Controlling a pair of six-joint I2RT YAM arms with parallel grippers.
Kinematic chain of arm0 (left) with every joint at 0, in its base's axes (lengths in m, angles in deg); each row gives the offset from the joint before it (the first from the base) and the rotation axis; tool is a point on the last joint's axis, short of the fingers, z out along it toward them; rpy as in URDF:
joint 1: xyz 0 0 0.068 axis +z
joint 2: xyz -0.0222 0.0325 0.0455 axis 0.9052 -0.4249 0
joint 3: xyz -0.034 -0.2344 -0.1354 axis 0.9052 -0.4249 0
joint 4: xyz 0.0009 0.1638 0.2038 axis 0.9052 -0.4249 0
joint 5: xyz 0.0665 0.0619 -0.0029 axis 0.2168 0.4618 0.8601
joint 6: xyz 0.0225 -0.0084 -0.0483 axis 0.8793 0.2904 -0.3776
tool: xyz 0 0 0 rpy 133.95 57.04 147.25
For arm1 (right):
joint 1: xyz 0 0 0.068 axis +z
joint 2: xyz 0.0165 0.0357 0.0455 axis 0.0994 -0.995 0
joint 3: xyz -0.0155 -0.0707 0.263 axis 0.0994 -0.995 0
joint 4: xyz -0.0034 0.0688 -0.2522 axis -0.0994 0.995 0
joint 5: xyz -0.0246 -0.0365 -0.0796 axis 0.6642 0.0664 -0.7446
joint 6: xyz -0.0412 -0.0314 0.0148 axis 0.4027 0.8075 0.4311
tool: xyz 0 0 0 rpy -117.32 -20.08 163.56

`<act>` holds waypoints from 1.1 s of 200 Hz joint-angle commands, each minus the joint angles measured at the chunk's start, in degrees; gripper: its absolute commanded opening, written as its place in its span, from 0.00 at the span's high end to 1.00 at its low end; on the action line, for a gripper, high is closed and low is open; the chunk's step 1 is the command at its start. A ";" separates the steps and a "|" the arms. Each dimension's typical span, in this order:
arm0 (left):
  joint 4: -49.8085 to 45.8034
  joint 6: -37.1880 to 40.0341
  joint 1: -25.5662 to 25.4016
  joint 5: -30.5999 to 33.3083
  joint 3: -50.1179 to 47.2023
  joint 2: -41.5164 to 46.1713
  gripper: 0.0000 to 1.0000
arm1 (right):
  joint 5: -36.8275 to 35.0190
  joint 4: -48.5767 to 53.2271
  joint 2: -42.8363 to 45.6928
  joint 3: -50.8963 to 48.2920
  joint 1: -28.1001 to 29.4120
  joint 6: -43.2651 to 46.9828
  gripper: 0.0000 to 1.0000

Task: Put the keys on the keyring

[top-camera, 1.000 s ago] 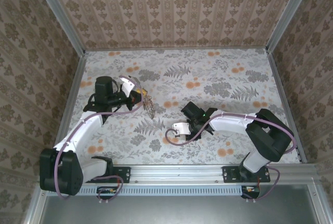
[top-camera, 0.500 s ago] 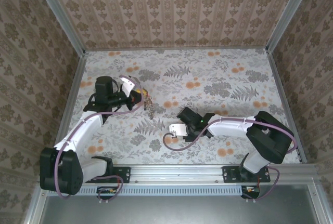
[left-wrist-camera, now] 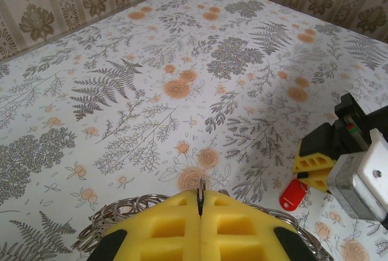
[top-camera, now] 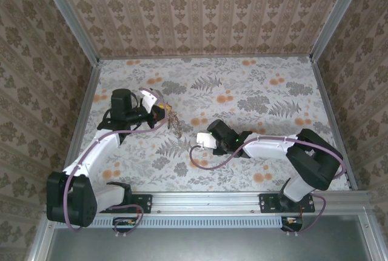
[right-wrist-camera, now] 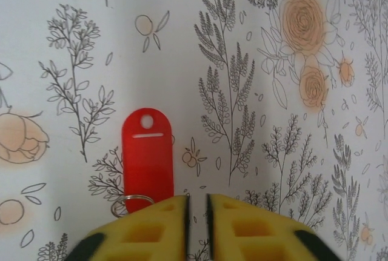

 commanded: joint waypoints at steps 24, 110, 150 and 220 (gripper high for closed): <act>1.70 -0.82 0.60 -0.55 -0.36 -0.17 1.00 | 17.95 13.82 5.15 0.74 -4.46 5.97 0.65; 1.98 -1.82 2.88 -1.14 -0.51 -1.82 1.00 | 39.20 31.77 -8.64 18.42 -12.31 37.43 0.57; 1.79 -1.86 3.37 -1.07 -0.64 -1.92 1.00 | 35.90 35.73 -13.49 22.54 -11.14 42.05 0.58; 1.69 -1.76 3.76 -1.76 -0.41 -2.36 1.00 | 28.74 33.24 -12.95 18.38 -11.13 43.21 0.64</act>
